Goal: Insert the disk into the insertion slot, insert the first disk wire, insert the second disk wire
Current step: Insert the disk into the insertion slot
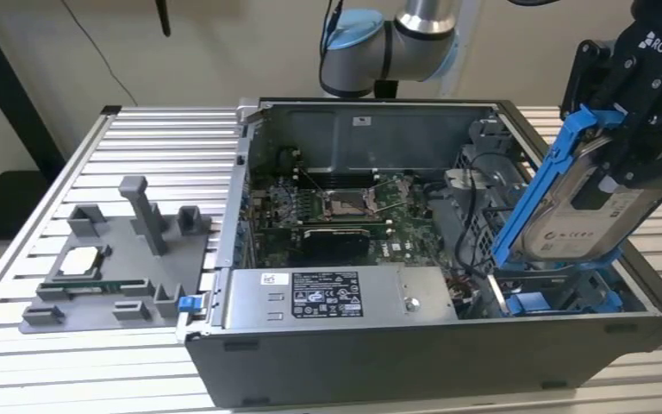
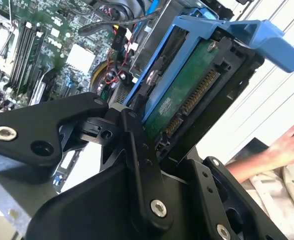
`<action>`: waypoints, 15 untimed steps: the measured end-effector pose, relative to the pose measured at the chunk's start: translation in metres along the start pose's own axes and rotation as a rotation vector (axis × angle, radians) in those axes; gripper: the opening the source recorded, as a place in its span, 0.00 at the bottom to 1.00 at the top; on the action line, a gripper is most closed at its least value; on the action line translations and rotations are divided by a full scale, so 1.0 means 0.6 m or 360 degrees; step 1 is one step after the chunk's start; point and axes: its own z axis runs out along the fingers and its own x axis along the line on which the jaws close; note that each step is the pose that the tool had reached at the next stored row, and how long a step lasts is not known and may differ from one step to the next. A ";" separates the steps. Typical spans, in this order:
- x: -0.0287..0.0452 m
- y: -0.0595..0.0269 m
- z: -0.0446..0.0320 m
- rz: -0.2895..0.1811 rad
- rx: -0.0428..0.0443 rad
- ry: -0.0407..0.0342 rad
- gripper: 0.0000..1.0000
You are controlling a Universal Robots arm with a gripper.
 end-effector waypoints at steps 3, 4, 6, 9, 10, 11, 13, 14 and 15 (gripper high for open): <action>0.000 0.000 0.000 0.0000 0.0000 -0.0001 0.00; 0.000 0.000 0.000 0.0000 0.0000 -0.0001 0.00; 0.002 -0.001 0.001 0.0000 0.0000 -0.0001 0.00; 0.003 -0.001 0.002 0.0000 0.0000 -0.0001 0.00; 0.004 -0.002 0.002 0.0000 0.0000 -0.0002 0.00; 0.005 -0.002 0.003 0.0000 0.0000 -0.0003 0.00; 0.008 -0.004 0.005 0.0000 0.0000 -0.0008 0.00; 0.010 -0.005 0.007 -0.0001 0.0000 -0.0012 0.00; 0.011 -0.007 0.009 -0.0001 -0.0001 -0.0017 0.00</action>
